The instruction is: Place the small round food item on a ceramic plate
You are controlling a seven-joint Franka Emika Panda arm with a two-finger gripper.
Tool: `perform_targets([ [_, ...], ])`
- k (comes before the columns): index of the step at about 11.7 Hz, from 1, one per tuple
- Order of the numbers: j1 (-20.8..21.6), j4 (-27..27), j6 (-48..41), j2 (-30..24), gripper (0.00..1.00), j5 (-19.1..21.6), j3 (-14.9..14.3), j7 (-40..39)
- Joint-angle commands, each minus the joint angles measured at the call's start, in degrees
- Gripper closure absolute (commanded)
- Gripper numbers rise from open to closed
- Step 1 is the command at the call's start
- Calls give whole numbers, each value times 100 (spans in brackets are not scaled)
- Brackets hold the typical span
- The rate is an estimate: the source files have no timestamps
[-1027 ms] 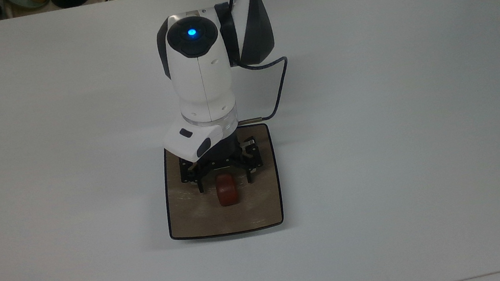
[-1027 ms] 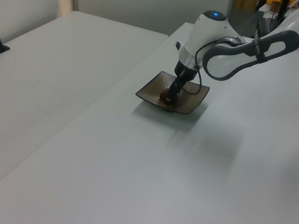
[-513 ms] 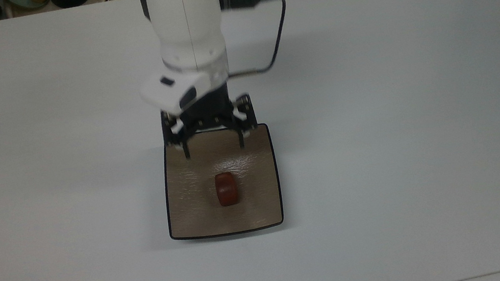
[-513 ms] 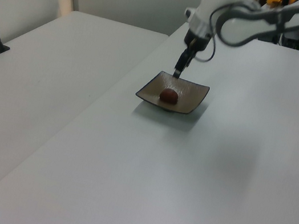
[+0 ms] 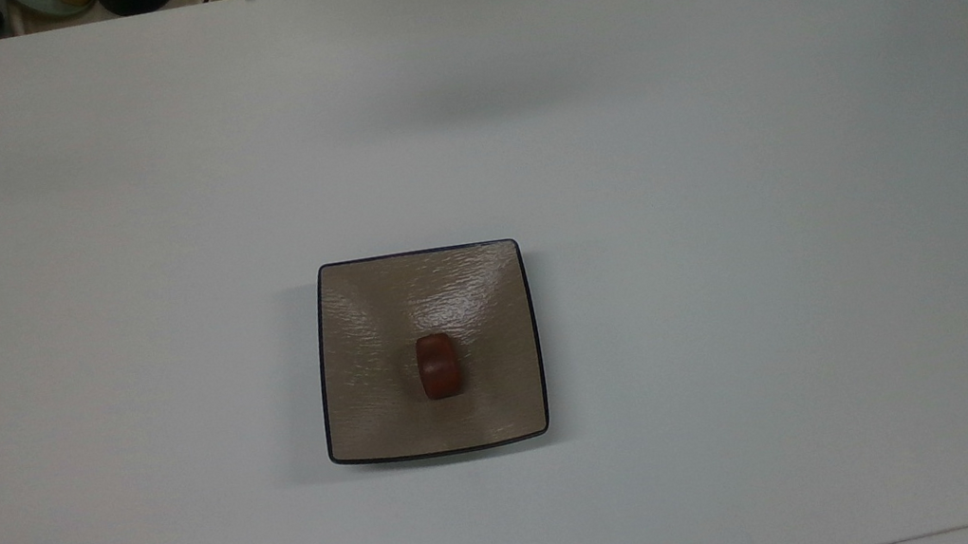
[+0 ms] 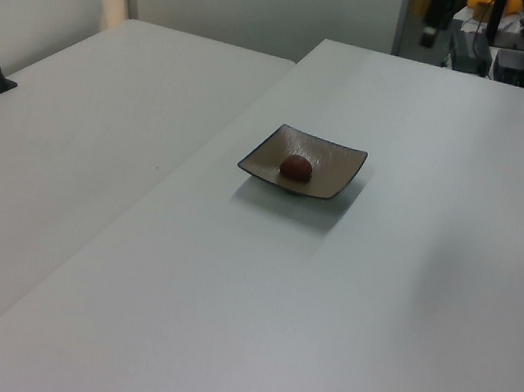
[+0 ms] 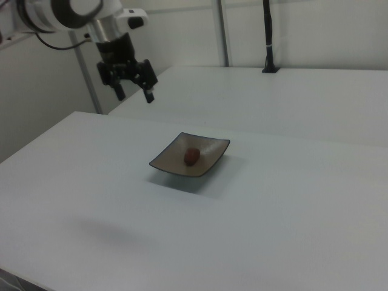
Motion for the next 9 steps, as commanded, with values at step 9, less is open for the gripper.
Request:
perform_targets([
  [9,382,-1371,1024,-806,0,562,-156,-10],
])
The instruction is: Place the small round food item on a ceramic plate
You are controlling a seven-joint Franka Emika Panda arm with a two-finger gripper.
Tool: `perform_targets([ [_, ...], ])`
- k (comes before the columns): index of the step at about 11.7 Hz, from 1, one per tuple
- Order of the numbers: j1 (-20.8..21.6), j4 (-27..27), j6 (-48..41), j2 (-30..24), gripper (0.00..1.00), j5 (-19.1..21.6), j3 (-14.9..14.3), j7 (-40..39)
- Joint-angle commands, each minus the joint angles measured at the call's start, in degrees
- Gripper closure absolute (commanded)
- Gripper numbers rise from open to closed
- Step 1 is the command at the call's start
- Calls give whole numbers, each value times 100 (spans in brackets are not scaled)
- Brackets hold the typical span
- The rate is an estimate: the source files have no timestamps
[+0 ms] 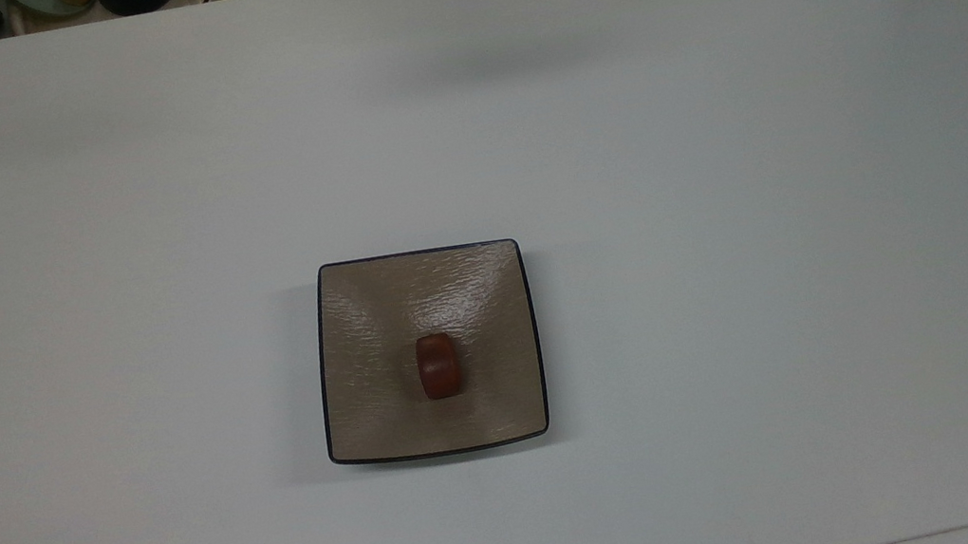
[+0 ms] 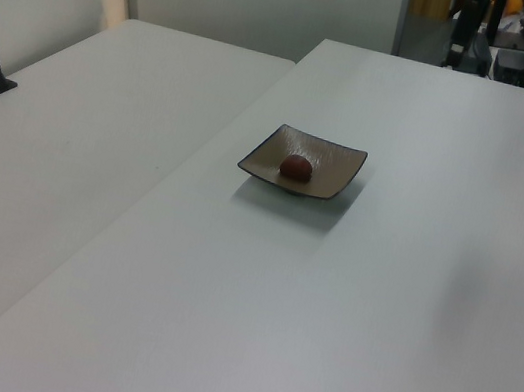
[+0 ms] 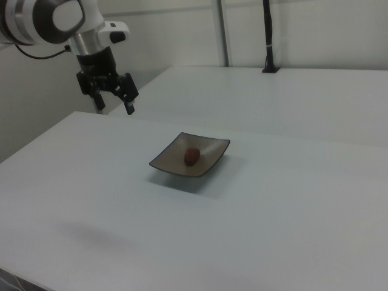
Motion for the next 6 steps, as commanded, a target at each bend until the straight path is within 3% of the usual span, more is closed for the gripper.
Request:
perform_targets([
  [1,58,-269,581,-103,0,180,-119,-35],
  [6,49,-217,589,2,0,171,-127,0],
])
